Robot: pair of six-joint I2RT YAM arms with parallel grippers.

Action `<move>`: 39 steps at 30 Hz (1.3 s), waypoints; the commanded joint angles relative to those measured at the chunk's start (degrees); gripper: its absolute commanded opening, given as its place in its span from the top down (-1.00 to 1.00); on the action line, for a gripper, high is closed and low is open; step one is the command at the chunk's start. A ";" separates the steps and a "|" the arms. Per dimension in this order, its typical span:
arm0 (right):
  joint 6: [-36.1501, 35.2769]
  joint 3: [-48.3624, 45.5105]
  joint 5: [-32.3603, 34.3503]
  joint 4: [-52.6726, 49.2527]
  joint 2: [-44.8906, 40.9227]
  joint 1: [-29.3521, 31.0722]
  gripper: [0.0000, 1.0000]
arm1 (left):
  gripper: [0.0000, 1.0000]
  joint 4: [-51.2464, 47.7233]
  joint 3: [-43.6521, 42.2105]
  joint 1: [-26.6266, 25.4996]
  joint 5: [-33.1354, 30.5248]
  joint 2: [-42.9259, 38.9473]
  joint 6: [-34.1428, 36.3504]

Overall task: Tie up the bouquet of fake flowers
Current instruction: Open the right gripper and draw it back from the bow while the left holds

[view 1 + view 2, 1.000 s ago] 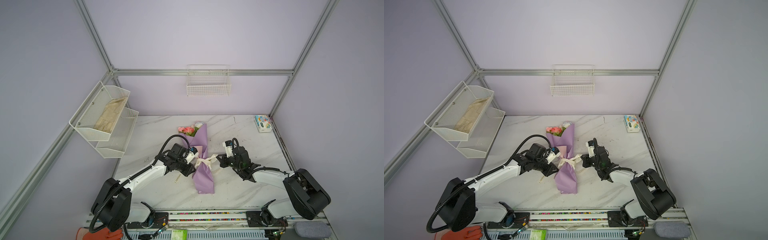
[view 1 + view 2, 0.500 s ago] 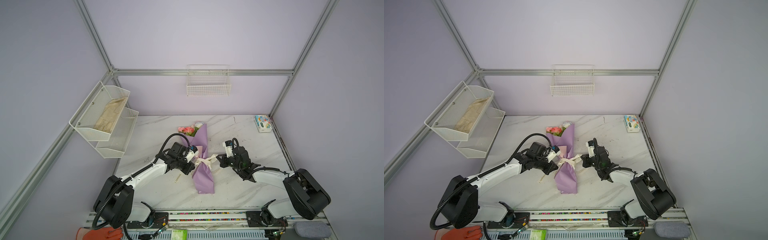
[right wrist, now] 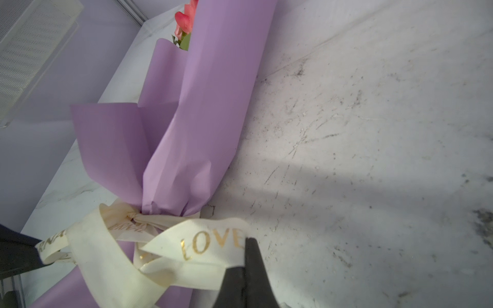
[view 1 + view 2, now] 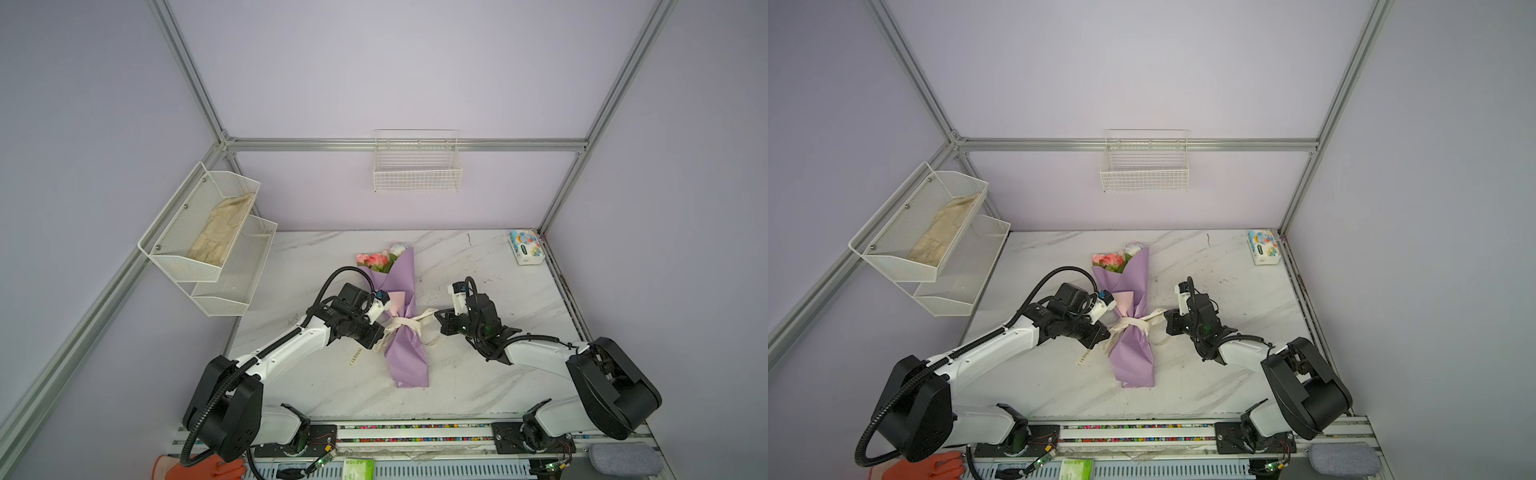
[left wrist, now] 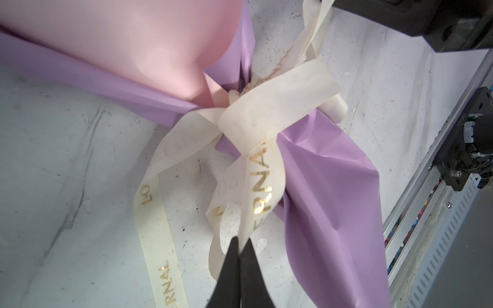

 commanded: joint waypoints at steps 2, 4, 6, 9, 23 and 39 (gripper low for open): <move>4.86 -0.67 1.03 -4.15 0.42 -0.10 1.00 | 1.00 -1.47 3.65 0.76 -0.67 -2.12 0.19; 5.86 -0.99 0.63 -4.91 0.98 -0.03 1.00 | 1.00 -1.98 3.68 0.93 -0.91 -2.17 0.43; 6.38 -1.34 -0.26 -4.88 1.53 -0.09 1.00 | 1.00 -1.81 3.66 0.97 -0.31 -2.11 0.34; 6.82 -0.05 0.53 -9.61 2.84 -0.12 1.00 | 1.00 -4.31 4.45 1.07 -2.64 -2.06 0.99; 4.93 3.95 2.60 -19.36 -5.49 0.00 0.48 | 1.00 -2.85 6.29 1.11 5.24 0.09 3.22; 42.04 6.39 -7.26 -15.14 -3.46 0.93 0.10 | 1.00 -3.24 7.44 1.08 5.15 0.29 2.87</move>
